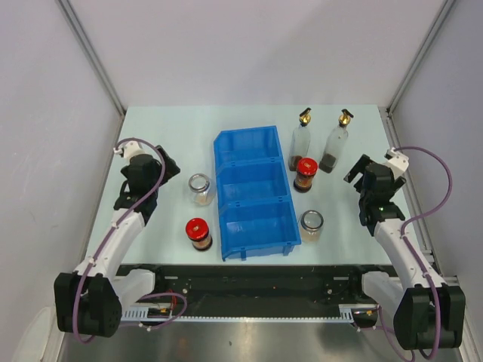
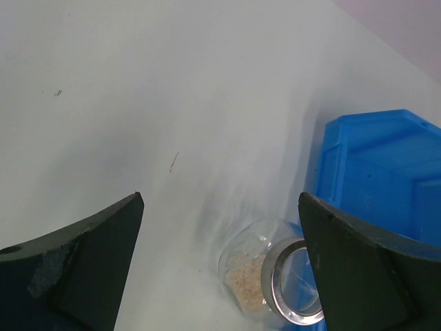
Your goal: Organize the condiment bottles
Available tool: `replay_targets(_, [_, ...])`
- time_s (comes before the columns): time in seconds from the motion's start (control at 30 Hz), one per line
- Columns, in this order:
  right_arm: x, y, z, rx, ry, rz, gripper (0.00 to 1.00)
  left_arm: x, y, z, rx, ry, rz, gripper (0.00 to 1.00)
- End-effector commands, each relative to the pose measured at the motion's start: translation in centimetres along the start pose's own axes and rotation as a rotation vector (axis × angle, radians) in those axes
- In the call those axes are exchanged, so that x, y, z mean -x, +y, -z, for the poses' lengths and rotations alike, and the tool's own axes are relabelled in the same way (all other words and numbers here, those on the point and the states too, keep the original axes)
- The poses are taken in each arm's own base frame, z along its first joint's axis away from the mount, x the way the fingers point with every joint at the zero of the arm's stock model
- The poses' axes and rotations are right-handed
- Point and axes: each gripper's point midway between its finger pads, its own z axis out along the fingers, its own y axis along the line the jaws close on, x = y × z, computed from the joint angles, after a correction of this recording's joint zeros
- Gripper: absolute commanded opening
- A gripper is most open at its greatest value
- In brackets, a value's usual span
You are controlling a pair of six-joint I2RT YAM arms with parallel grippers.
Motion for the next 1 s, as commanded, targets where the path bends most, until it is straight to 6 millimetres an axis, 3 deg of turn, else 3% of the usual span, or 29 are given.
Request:
replay_targets(0.0, [1.7, 0.4, 0.8, 0.001, -0.017, -0.091, 1.0, 2.7, -0.7, 1.3, 0.002, -0.052, 0.045, 1.0])
replay_targets(0.2, [2.3, 0.9, 1.4, 0.042, -0.007, -0.075, 0.99, 6.2, -0.5, 2.9, 0.042, -0.131, 0.009, 1.0])
replay_targets(0.3, [2.4, 0.7, 2.1, 0.037, 0.015, -0.051, 1.0, 6.7, -0.4, 3.3, 0.04, -0.149, 0.02, 1.0])
replay_targets(0.47, [0.6, 2.5, 3.9, 0.146, 0.156, 0.004, 1.0, 6.0, 0.1, 2.7, 0.069, -0.1, 0.095, 1.0])
replay_targets(0.6, [-1.7, 3.9, 6.4, 0.205, 0.236, 0.055, 1.0, 4.7, -0.2, 2.0, 0.077, -0.013, 0.062, 1.0])
replay_targets(0.73, [-4.1, 6.5, 10.0, 0.312, 0.276, 0.145, 1.0, 3.6, -0.6, 1.3, 0.067, 0.048, 0.057, 1.0])
replay_targets(0.97, [-7.3, 7.1, 13.5, 0.368, 0.389, 0.171, 1.0, 2.6, -1.0, 0.8, 0.047, 0.087, 0.068, 1.0])
